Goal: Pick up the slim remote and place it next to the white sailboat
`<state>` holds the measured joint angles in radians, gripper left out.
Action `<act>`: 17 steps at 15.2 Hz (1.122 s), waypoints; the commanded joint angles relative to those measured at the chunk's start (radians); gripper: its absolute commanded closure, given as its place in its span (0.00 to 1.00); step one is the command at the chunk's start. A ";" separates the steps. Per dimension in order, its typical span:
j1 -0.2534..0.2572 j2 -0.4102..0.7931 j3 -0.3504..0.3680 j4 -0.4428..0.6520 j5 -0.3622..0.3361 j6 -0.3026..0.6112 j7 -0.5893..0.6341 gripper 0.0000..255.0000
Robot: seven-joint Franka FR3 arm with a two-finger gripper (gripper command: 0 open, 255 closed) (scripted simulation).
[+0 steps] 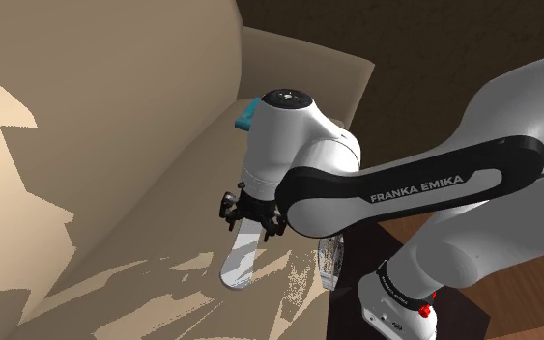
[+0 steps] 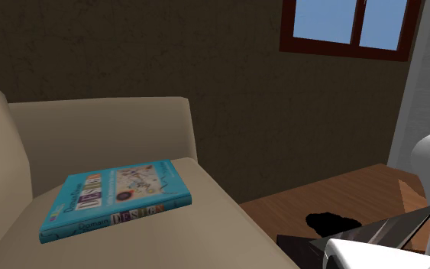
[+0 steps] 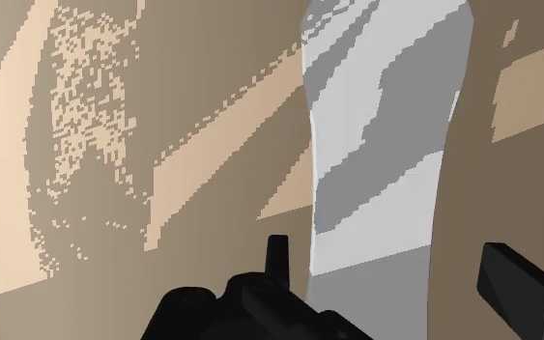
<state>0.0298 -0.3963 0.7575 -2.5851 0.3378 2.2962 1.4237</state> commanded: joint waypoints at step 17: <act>0.023 -0.092 -0.060 0.067 0.009 -0.156 -0.019 0.00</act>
